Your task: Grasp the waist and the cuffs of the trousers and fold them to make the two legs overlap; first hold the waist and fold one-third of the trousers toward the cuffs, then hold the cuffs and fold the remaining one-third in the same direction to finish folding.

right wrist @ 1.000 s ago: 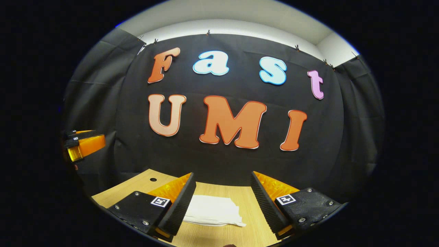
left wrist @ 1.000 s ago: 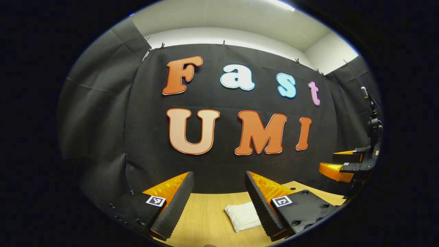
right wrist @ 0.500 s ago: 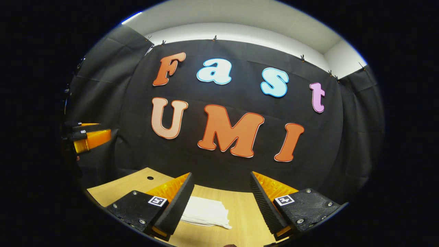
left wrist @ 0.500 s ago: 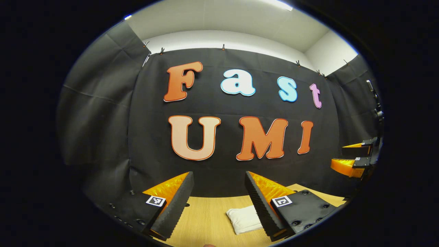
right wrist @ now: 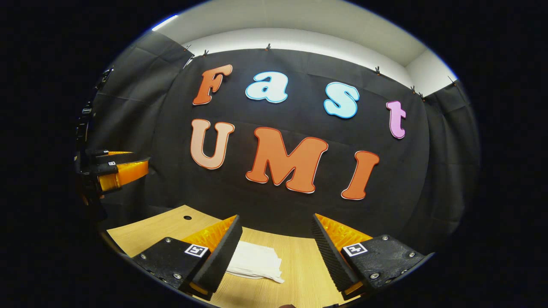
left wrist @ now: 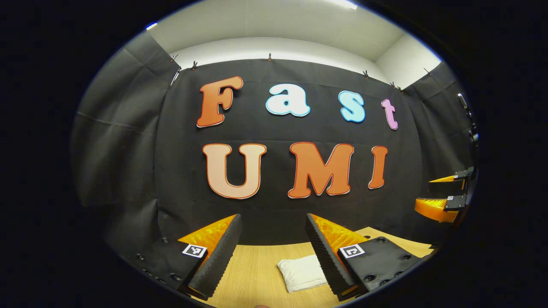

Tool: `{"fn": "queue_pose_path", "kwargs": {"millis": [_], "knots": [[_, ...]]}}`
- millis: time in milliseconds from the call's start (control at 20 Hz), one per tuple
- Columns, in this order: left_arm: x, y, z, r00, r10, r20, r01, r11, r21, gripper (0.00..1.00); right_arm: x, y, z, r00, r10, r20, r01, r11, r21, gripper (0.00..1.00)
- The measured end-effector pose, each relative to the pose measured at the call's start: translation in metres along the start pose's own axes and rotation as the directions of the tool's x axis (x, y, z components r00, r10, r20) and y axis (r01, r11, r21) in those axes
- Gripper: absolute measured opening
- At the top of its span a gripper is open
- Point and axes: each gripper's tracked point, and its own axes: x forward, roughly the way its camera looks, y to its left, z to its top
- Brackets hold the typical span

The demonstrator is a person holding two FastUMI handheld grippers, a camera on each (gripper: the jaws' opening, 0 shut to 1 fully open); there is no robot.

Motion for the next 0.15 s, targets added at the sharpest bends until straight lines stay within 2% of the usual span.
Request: {"fn": "queue_pose_path", "kwargs": {"millis": [150], "knots": [[-0.0008,-0.0004,-0.0017,1.0,-0.011,-0.011,0.011,1.0,0.006,0.95,0.0011,0.0004,-0.0004,1.0,-0.001,0.003,0.001,1.0,0.01,0.98]]}}
